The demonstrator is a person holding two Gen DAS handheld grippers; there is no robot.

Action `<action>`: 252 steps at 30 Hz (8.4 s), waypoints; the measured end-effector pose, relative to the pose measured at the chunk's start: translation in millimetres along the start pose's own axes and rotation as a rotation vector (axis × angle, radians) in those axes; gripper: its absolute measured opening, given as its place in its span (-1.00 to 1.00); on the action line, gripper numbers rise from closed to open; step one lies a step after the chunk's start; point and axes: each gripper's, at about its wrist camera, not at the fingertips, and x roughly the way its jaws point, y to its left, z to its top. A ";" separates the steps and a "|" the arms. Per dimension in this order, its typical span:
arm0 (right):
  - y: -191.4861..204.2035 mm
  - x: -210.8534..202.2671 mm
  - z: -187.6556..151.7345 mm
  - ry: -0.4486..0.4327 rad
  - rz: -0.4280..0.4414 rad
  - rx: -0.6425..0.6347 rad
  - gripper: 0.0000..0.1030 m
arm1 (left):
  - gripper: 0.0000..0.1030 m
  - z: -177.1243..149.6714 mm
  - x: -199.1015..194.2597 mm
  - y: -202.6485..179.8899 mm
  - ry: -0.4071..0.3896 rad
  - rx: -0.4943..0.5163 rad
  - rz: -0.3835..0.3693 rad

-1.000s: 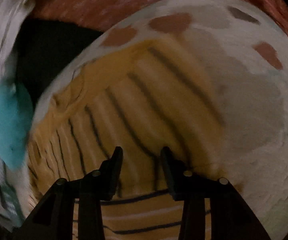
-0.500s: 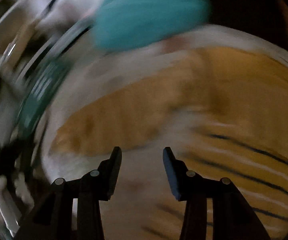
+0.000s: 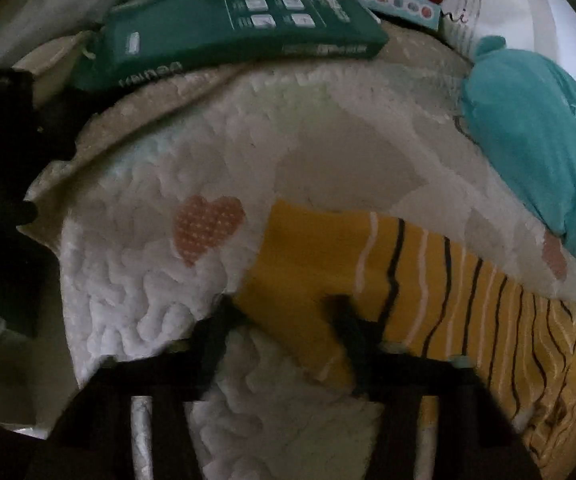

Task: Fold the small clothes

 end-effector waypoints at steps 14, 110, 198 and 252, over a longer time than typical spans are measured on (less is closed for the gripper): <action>-328.2 -211.3 -124.8 -0.194 -0.359 0.813 -0.81 | 0.23 -125.9 20.8 -139.6 0.209 0.409 -0.182; -188.3 -257.0 -523.1 -0.161 0.024 1.328 -0.53 | -0.77 -390.3 -28.3 -37.0 0.686 1.190 -0.275; -415.4 -209.5 -433.1 -0.326 -0.045 1.359 0.09 | -0.09 -398.1 50.8 -282.4 0.529 1.068 -0.318; -237.0 -299.8 -509.1 -0.313 -0.165 1.449 0.13 | -0.08 -332.3 -42.6 -115.9 0.429 0.982 -0.225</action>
